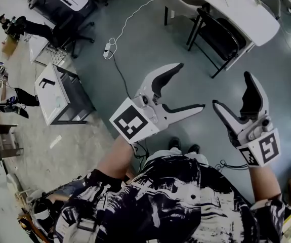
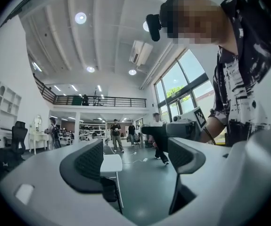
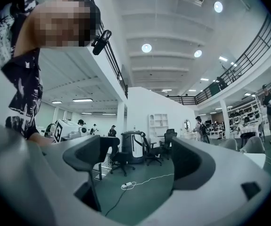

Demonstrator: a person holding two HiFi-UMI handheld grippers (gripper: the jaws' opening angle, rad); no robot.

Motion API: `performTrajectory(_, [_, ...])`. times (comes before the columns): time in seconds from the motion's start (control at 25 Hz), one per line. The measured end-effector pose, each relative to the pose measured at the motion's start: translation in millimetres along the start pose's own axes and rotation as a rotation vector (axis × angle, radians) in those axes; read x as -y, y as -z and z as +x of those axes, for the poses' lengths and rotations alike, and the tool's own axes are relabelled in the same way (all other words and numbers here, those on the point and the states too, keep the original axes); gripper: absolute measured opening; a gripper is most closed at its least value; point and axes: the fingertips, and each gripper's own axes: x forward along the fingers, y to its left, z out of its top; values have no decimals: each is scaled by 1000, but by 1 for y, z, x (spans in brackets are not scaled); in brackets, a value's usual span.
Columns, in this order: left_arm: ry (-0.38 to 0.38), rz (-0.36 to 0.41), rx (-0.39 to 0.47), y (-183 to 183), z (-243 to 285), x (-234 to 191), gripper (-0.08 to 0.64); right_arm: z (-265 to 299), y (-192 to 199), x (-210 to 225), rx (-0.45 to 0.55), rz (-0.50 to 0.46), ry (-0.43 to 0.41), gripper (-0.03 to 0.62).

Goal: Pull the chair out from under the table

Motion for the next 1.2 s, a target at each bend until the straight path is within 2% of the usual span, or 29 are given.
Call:
performTrajectory(0.36, [-61, -15, 16, 1, -37, -73, 410, 74, 5, 4, -38, -19, -26, 423])
performTrajectory(0.68, [-38, -8, -3, 24, -14, -125, 410, 120, 32, 44, -52, -10, -28, 423])
performTrajectory(0.8, [-34, -1, -6, 28, 2, -164, 410, 156, 38, 73, -34, -7, -39, 423])
performTrajectory(0.96, [-34, 17, -19, 28, 41, -230, 410, 210, 38, 133, -3, -17, -61, 423])
performTrajectory(1.2, [-5, 3, -68, 42, 87, -309, 410, 274, 63, 205, -40, 8, -37, 423])
